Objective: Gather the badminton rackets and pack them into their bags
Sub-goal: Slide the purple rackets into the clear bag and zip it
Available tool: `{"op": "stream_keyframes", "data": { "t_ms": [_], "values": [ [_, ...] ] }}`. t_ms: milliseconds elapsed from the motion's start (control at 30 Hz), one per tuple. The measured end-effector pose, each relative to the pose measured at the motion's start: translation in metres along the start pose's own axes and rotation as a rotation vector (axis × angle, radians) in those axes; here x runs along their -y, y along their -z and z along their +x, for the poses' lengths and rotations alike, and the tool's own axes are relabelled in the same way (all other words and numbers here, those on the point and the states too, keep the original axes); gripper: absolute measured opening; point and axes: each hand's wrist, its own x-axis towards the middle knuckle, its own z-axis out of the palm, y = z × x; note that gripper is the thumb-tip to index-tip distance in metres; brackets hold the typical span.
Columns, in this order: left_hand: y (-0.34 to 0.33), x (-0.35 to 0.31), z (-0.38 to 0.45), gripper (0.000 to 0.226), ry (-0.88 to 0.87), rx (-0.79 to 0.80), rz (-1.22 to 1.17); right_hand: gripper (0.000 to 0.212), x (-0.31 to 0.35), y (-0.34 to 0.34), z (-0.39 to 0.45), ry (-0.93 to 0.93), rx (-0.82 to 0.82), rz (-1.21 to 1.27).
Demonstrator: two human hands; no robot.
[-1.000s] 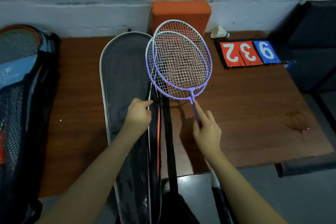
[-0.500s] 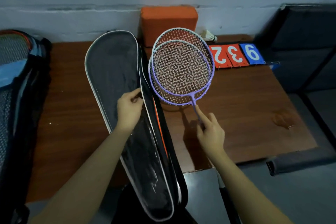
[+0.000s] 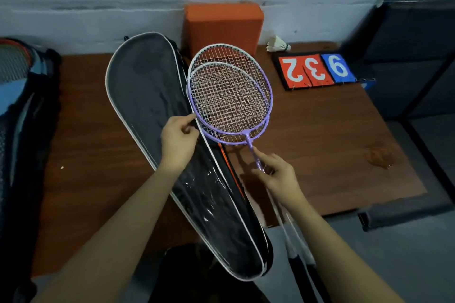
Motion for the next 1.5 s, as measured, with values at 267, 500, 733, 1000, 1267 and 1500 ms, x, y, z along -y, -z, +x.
{"op": "stream_keyframes", "data": {
  "t_ms": [267, 500, 733, 1000, 1267, 1500],
  "values": [
    [0.007, 0.006, 0.012, 0.041, 0.024, -0.095, -0.018, 0.057, -0.002, -0.015, -0.003, 0.017, -0.020, -0.077],
    [0.006, 0.013, 0.018, 0.039, 0.031, -0.071, -0.008, 0.057, -0.012, -0.007, -0.003, 0.022, -0.025, -0.205],
    [-0.004, 0.013, 0.017, 0.040, 0.031, -0.091, -0.018, 0.054, -0.023, -0.014, 0.000, -0.063, 0.022, -0.253],
    [-0.017, 0.019, 0.010, 0.039, 0.028, -0.071, -0.061, 0.069, -0.024, -0.021, -0.001, -0.246, -0.020, 0.178],
    [-0.010, 0.026, 0.010, 0.037, -0.054, -0.035, 0.025, 0.061, -0.014, -0.011, 0.002, -0.386, 0.008, 0.348],
    [-0.011, 0.020, 0.009, 0.037, -0.024, -0.030, 0.050, 0.055, 0.000, 0.007, -0.004, -0.444, 0.132, 0.486]
  ]
}}
